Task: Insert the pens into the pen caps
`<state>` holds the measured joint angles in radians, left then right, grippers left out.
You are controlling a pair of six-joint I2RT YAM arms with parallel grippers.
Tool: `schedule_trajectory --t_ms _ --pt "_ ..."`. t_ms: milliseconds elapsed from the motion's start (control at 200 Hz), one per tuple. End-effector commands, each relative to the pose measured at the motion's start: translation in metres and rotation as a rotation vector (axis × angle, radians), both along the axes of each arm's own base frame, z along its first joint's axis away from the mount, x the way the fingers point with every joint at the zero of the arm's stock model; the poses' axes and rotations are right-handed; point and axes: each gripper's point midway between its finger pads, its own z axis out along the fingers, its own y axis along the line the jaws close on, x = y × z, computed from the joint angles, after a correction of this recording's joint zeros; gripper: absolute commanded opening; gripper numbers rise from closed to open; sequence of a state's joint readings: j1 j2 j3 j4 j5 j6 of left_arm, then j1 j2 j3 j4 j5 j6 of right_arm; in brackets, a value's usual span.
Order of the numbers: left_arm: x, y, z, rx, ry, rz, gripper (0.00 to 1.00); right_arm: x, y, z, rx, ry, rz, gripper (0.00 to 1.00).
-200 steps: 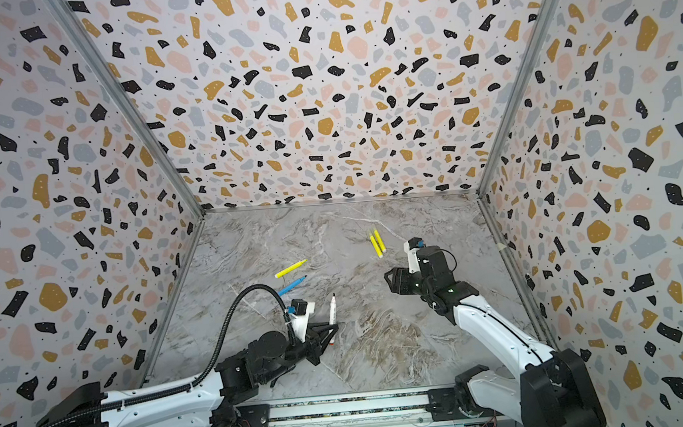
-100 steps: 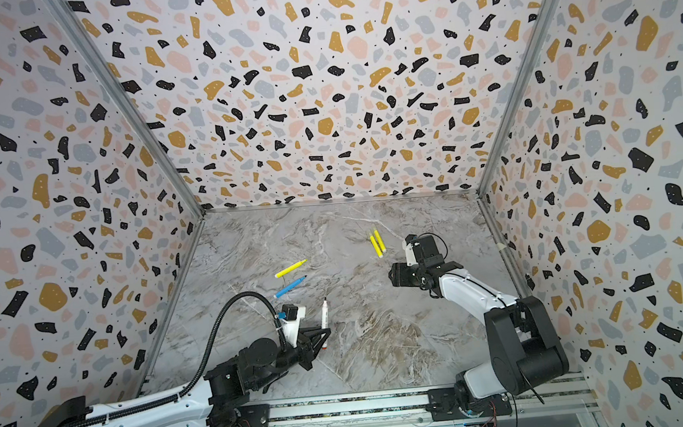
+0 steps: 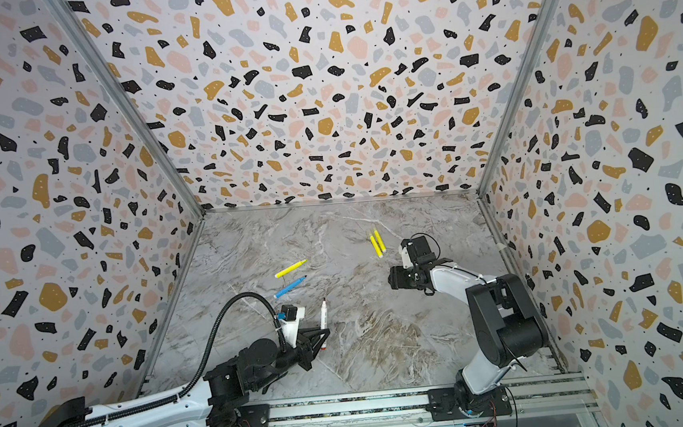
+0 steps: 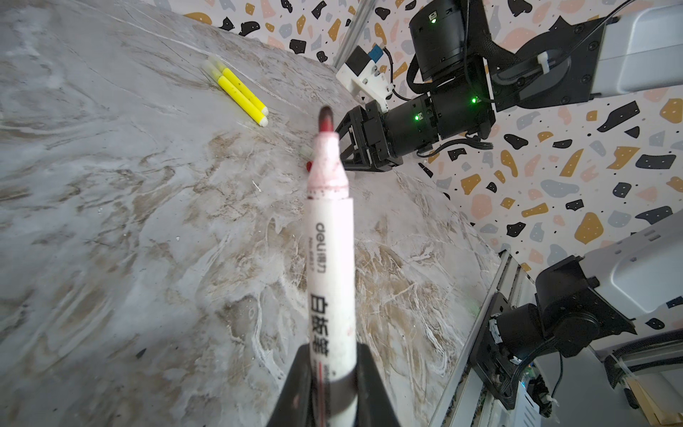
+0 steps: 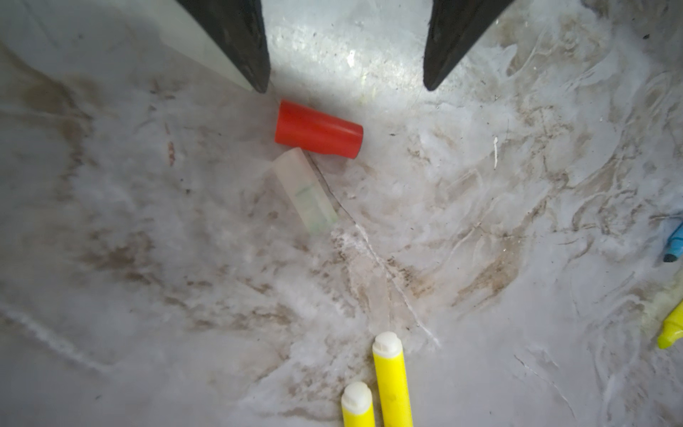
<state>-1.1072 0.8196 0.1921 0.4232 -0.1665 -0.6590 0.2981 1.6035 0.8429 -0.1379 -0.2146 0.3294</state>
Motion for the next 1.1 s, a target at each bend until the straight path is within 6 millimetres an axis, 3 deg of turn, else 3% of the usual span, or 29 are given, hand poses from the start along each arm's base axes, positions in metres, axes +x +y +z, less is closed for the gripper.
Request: schedule_trajectory --t_ms 0,370,586,811,1016,1096 --pt "0.002 0.0 0.006 -0.022 -0.015 0.014 0.0 0.016 0.0 0.013 -0.007 -0.055 0.0 0.66" --pt "0.004 -0.001 0.004 -0.011 -0.015 0.018 0.0 0.015 0.012 0.0 0.037 -0.018 0.032 0.65" --pt "0.005 -0.003 0.005 -0.003 -0.019 0.016 0.0 -0.002 0.039 0.004 0.119 0.002 0.089 0.63" --pt "0.006 -0.003 0.006 0.002 -0.024 0.018 0.0 -0.025 0.08 0.027 0.214 -0.001 0.205 0.62" --pt "0.006 -0.002 0.007 0.003 -0.025 0.021 0.0 -0.009 0.074 0.065 0.166 -0.095 0.189 0.62" --pt "0.006 -0.002 0.008 0.001 -0.027 0.025 0.0 -0.002 0.071 0.069 0.134 -0.107 0.184 0.62"
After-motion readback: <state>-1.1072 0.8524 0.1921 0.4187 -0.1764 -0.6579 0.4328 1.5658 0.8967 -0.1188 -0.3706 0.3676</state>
